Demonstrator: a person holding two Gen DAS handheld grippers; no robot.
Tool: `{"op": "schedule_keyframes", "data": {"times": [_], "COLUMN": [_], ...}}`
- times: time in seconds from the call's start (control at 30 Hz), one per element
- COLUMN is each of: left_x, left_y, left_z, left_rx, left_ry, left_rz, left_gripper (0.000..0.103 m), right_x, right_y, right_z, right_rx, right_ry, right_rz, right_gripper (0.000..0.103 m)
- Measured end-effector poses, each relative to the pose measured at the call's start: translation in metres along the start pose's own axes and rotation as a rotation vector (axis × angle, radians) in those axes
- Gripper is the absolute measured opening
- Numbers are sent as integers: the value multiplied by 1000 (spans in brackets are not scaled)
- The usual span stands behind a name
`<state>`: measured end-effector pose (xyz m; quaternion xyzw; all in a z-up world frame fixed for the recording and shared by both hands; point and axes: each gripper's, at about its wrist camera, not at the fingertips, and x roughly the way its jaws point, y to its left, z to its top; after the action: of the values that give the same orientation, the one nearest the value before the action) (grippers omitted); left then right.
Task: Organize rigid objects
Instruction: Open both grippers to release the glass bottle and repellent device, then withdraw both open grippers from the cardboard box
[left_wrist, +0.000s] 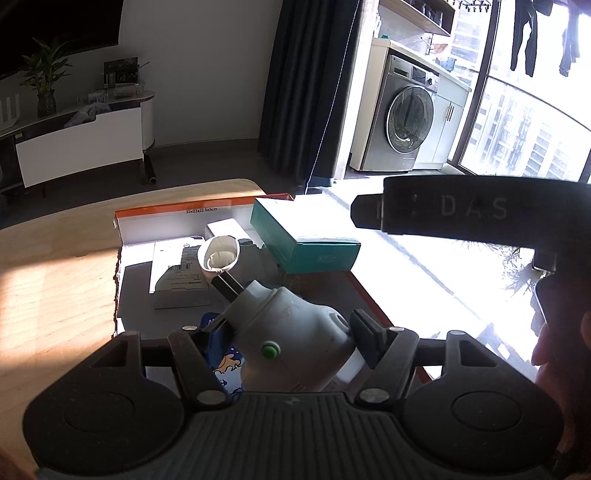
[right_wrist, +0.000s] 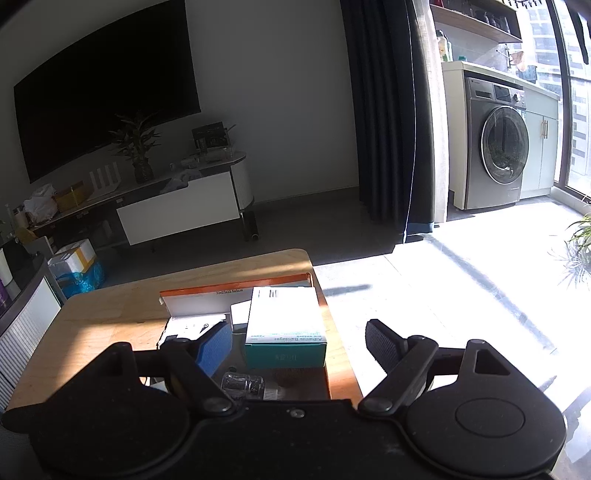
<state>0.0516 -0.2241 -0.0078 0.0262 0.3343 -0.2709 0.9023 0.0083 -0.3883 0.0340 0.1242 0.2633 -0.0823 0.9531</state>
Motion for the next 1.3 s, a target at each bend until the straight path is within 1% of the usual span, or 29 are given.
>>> {"op": "schedule_keyframes", "data": {"times": [0.03, 0.1, 0.17, 0.23, 0.3, 0.4, 0.5, 0.73, 0.87, 0.97, 1.03, 1.3], "left_x": [0, -4, -9, -12, -17, -28, -41, -58, -62, -61, -61, -59], "left_y": [-1, -3, -4, -3, -3, -3, -1, -1, -2, -8, -10, -8], "left_z": [1, 2, 2, 1, 0, 0, -1, -13, -22, -29, -33, -40], "left_rx": [-1, 4, 5, -1, -9, -17, -43, -87, -109, -82, -73, -112], "left_ry": [-2, -14, -25, -14, -9, -7, -11, 30, 48, 65, 73, 95], "left_rz": [-4, 6, 20, 31, 59, 101, 133, 224, 234, 246, 254, 267], "left_gripper": [71, 88, 92, 95, 101, 103, 103, 103, 103, 103, 103, 103], "right_x": [-2, -5, -9, -11, -14, -21, -30, -47, -55, -61, -64, -67], "right_y": [-1, -3, -5, -6, -6, -5, -6, -12, -14, -16, -18, -24], "right_z": [0, -1, -1, -2, -3, -6, -10, -24, -38, -49, -54, -63], "right_rx": [2, 2, 1, 2, -1, -7, -15, -31, -51, -47, -44, -44], "right_ry": [-2, -8, -11, -12, -11, -15, -12, 31, 59, 80, 87, 115], "right_rz": [0, -3, -5, -2, 8, 21, 31, 53, 56, 52, 51, 23], "right_gripper": [95, 95, 95, 95, 96, 97, 98, 99, 100, 100, 100, 100]}}
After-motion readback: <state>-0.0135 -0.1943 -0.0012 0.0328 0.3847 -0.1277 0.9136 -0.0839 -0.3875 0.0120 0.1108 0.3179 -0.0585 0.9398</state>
